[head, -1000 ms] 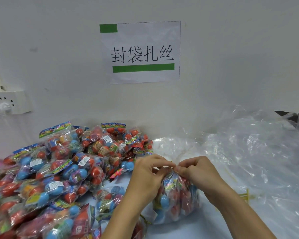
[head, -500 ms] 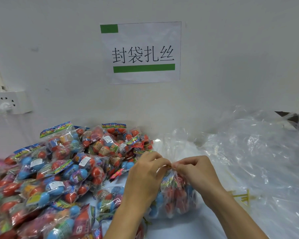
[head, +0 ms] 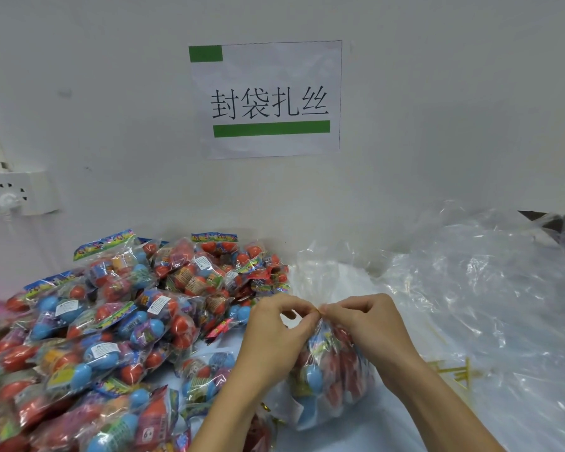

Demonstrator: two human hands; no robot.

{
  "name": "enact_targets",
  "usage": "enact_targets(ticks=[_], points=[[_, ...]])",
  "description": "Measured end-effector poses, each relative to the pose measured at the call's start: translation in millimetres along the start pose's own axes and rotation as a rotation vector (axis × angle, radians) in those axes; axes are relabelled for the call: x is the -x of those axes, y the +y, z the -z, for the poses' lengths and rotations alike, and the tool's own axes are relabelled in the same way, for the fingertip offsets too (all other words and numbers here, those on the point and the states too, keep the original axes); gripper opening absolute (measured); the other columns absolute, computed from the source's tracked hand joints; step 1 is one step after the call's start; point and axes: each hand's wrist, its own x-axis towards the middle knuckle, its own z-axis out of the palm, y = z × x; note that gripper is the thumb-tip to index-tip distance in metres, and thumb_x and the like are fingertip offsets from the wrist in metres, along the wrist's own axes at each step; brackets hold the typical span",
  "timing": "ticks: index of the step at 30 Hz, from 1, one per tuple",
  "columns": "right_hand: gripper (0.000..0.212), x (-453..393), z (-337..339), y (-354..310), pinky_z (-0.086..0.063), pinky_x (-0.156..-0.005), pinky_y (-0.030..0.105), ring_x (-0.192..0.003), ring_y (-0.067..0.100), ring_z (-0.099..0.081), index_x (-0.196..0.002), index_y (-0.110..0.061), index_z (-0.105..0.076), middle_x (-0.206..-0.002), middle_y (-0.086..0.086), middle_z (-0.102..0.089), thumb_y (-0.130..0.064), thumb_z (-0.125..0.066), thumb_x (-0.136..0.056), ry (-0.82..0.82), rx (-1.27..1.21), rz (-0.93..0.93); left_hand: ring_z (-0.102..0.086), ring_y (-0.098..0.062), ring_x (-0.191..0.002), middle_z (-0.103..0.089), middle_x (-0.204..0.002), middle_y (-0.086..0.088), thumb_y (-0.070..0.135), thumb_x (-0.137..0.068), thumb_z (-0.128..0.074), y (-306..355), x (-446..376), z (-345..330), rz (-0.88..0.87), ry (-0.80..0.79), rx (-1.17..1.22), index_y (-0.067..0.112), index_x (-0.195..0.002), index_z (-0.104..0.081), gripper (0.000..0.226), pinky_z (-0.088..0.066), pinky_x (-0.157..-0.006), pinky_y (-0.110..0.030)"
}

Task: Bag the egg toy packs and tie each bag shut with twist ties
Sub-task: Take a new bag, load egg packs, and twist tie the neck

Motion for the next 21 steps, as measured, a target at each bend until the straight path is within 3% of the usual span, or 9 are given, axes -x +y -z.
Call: enact_targets(ticks=[4,9,13,17,21], points=[[0.014,1.0,-0.8,-0.1,-0.060,-0.071,0.029,-0.074,0.014,-0.074,-0.073,-0.018,-0.083,-0.072,0.000,-0.077,-0.015,-0.077,-0.085,-0.003,-0.028,0.028,-0.058,0.004,-0.063,-0.072,-0.069,0.013,0.009,-0.085,-0.073,3.8,-1.2,0.1,0.079,0.024,0.166,0.025,-0.066,-0.077,0.025,-0.047,-0.064,-0.013],[0.014,1.6,-1.3,-0.6,-0.061,-0.067,0.025,-0.073,0.014,-0.075,-0.076,-0.020,-0.083,-0.074,0.001,-0.078,-0.014,-0.077,-0.087,-0.018,-0.047,0.063,-0.063,-0.006,-0.068,-0.074,-0.071,0.006,0.015,-0.086,-0.075,0.6,-3.2,0.5,0.129,0.021,0.240,0.025,-0.069,-0.078,0.019,-0.053,-0.069,-0.026],[0.021,2.0,-1.5,-0.9,-0.056,-0.058,0.018,-0.071,0.011,-0.075,-0.069,-0.024,-0.082,-0.073,0.000,-0.077,-0.013,-0.077,-0.086,-0.024,-0.062,0.042,-0.061,-0.002,-0.070,-0.072,-0.072,0.011,0.017,-0.087,-0.074,-1.5,-3.5,2.3,0.070,-0.013,0.156,0.024,-0.072,-0.076,0.017,-0.049,-0.069,-0.018],[0.031,1.8,-2.1,-0.3,-0.054,-0.058,0.015,-0.070,0.006,-0.073,-0.061,-0.032,-0.080,-0.071,-0.007,-0.076,-0.015,-0.075,-0.087,-0.018,-0.007,0.044,-0.058,-0.003,-0.084,-0.068,-0.079,0.017,0.023,-0.087,-0.072,-3.3,-1.1,0.8,0.005,0.034,-0.058,0.028,-0.071,-0.070,0.017,-0.044,-0.072,-0.019],[0.026,4.0,-4.5,-1.1,-0.056,-0.061,0.026,-0.064,0.014,-0.068,-0.068,-0.031,-0.081,-0.070,0.007,-0.075,-0.015,-0.074,-0.086,-0.022,-0.012,0.067,-0.053,-0.003,-0.090,-0.064,-0.085,0.016,0.024,-0.087,-0.069,-2.2,0.9,-3.5,-0.048,0.111,-0.187,0.028,-0.075,-0.065,0.013,-0.037,-0.071,-0.015]])
